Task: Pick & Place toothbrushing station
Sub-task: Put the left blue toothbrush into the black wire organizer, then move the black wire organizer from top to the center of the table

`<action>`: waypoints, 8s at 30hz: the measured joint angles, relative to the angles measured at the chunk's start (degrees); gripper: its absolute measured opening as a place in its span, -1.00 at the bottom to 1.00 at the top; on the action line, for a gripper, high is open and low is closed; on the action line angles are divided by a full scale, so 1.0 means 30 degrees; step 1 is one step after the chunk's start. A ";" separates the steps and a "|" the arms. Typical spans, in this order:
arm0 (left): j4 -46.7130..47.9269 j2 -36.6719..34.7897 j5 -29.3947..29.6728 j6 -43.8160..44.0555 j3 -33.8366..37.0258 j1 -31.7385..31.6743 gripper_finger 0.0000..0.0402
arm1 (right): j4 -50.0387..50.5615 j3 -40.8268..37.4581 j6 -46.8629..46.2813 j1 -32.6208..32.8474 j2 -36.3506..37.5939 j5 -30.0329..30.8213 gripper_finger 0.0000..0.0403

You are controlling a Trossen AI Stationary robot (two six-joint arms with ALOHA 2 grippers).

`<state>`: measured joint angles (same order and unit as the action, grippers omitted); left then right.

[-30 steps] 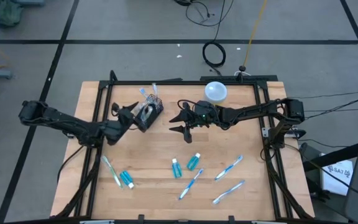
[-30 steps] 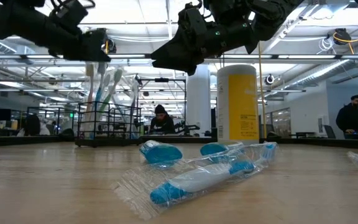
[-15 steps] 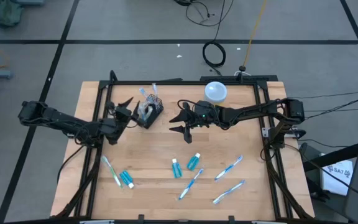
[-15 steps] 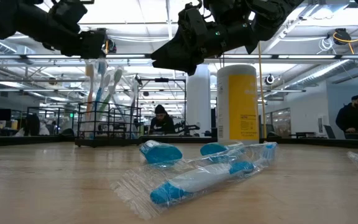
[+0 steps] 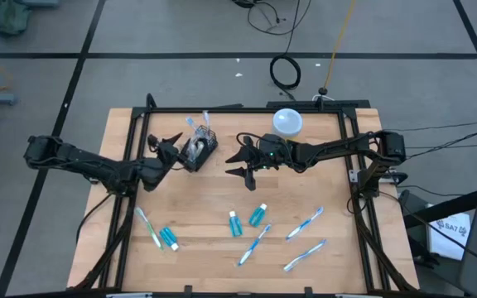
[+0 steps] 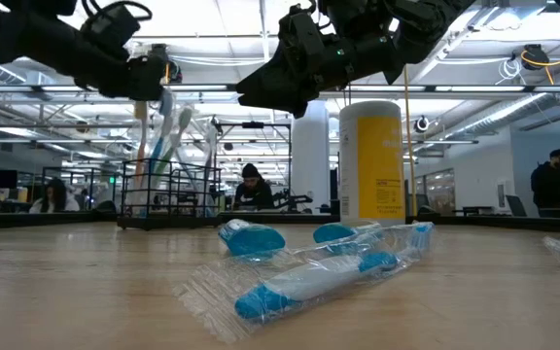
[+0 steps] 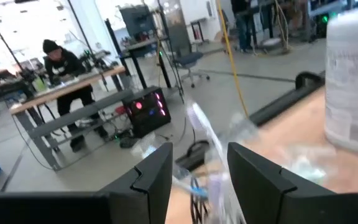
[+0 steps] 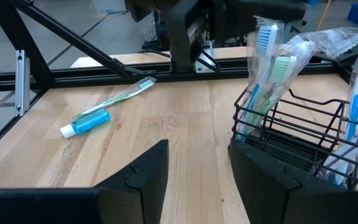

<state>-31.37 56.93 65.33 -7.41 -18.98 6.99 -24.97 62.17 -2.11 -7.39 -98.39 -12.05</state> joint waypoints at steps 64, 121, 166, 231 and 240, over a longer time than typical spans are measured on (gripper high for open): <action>0.1446 -0.1676 -0.4093 0.4542 0.0007 0.6970 -0.20 | 0.3078 -0.0007 -0.0073 0.0005 0.0000 -0.0001 -0.17; 0.0468 0.4007 -0.5675 0.8020 -0.0007 0.3715 -0.20 | 0.3435 -0.0007 -0.3078 -0.0002 0.0000 0.0062 -0.17; 2.1046 0.9100 -1.0727 1.3540 -1.3741 -0.3797 -0.20 | 0.3861 -0.0007 -0.2936 -0.0002 0.0000 0.0073 -0.17; 2.4912 1.1205 -1.4930 1.3138 -1.4165 -0.6492 -0.61 | 0.3867 -0.0007 -0.2929 -0.0002 0.0000 0.0066 -0.17; 2.5004 1.1256 -1.5624 1.2832 -1.4178 -0.6902 -0.74 | 0.3861 -0.0007 -0.2929 -0.0002 0.0000 0.0066 -0.17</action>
<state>43.64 90.70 18.46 31.09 -61.52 -13.72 -13.39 62.15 -10.90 -7.40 -98.39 -11.86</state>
